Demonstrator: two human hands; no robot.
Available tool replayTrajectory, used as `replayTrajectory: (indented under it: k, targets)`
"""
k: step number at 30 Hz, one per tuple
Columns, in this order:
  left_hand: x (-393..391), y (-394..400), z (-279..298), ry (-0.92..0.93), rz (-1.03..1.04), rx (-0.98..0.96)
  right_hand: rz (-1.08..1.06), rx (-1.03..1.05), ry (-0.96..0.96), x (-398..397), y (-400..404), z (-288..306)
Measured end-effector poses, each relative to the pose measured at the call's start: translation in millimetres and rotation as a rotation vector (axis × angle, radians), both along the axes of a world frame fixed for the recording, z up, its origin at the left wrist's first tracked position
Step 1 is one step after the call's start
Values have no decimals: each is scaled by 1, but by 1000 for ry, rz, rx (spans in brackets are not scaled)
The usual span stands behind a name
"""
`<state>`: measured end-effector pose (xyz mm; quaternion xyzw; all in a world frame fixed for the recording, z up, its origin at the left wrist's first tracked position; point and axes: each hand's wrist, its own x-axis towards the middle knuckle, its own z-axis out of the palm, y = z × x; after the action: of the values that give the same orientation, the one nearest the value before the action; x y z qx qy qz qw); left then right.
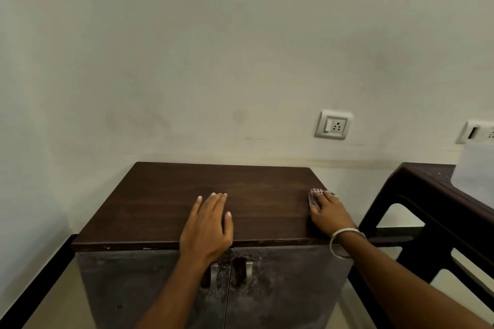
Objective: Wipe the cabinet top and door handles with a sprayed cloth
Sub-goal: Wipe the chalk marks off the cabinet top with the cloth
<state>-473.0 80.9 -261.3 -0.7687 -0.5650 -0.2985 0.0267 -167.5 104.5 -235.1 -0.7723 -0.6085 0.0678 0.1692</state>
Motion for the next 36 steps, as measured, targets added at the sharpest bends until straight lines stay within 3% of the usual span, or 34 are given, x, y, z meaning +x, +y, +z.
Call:
replayTrajectory:
  k: [8,17,22,28,36]
  targets:
    - [-27,1,-2,-19,55,2,117,61,-30,-71,-8,-4]
    - [-154,-21,-7,-56,432,-25,542,160,30,-266,-18,-14]
    - [-172,-26,-9,-17,462,-74,716,180,54,-333,-34,-18]
    - [-141,-25,-8,19,391,-35,700,151,47,-291,-31,-15]
    - [-54,-22,-8,51,172,17,409,116,-16,-129,-31,-11]
